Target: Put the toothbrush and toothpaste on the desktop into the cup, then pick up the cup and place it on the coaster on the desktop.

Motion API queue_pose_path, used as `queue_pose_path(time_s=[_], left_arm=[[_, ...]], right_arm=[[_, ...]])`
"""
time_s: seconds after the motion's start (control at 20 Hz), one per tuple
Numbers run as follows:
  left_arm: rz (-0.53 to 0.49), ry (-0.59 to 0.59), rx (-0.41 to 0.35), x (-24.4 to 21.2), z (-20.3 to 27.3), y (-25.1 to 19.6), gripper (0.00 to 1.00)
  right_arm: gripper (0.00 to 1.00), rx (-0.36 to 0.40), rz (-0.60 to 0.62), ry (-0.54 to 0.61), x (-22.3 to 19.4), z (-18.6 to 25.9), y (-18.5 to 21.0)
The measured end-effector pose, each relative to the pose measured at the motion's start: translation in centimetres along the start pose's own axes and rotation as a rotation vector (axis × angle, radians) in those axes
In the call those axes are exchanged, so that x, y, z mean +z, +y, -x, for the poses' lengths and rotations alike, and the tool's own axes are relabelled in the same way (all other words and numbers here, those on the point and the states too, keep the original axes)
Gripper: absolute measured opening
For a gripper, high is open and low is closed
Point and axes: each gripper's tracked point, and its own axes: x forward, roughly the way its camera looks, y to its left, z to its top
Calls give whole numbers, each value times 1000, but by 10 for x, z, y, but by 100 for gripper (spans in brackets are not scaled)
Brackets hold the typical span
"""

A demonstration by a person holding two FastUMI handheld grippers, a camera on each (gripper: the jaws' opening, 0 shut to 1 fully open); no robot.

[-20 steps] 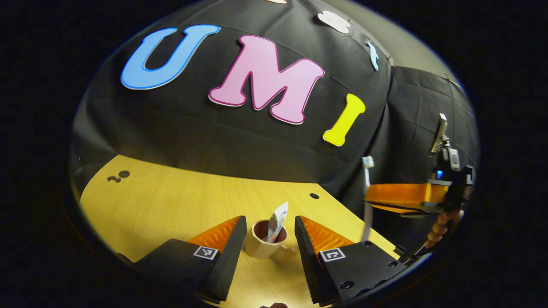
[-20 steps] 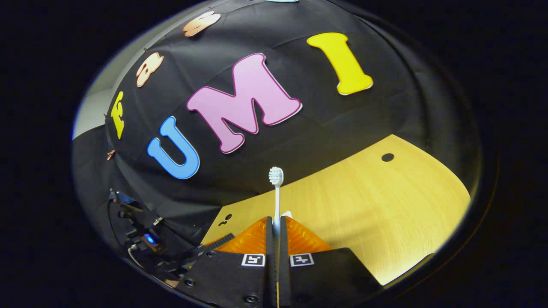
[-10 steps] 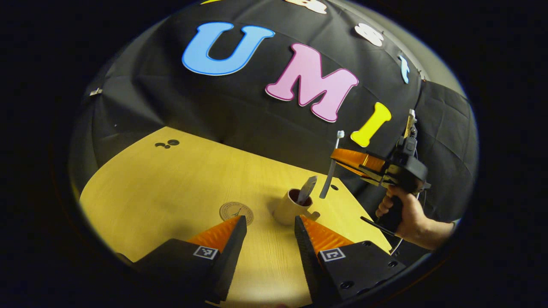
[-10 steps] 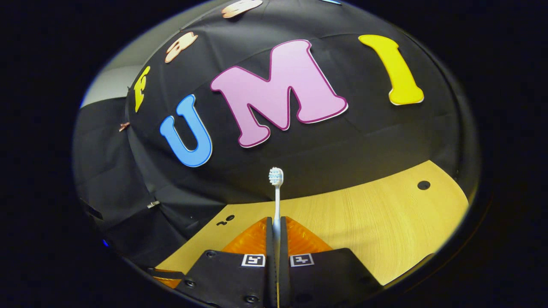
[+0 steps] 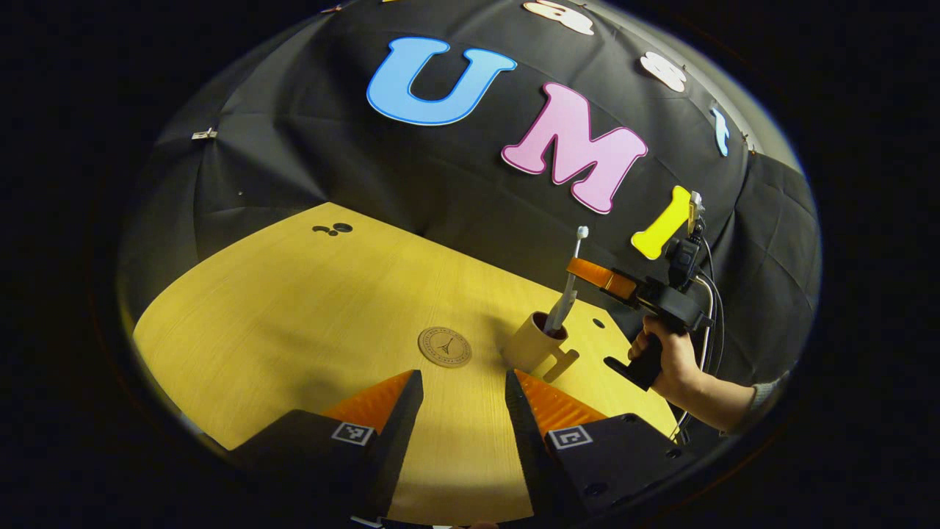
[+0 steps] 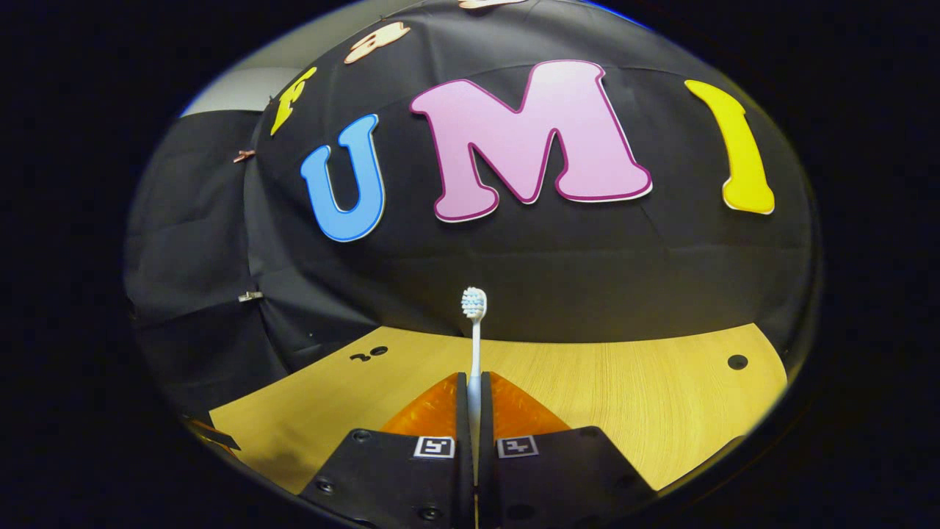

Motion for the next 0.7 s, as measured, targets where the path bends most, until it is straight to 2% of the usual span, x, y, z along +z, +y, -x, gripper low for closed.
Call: queue_pose_path(time_s=[0.3,0.55,0.6,0.65,0.7], left_arm=[[12,24,20,-12,1,11,71],[17,28,32,-16,4,18,71],[15,30,35,-16,4,20,71],[15,33,40,-18,3,22,71],[17,35,42,-18,3,23,71]], right_arm=[[6,33,171,17,-23,-4,18],[6,-7,248,-1,-32,-5,7],[8,-6,264,-3,-33,-3,9],[14,-10,279,-2,-33,-2,9],[9,-9,286,-2,-34,0,11]])
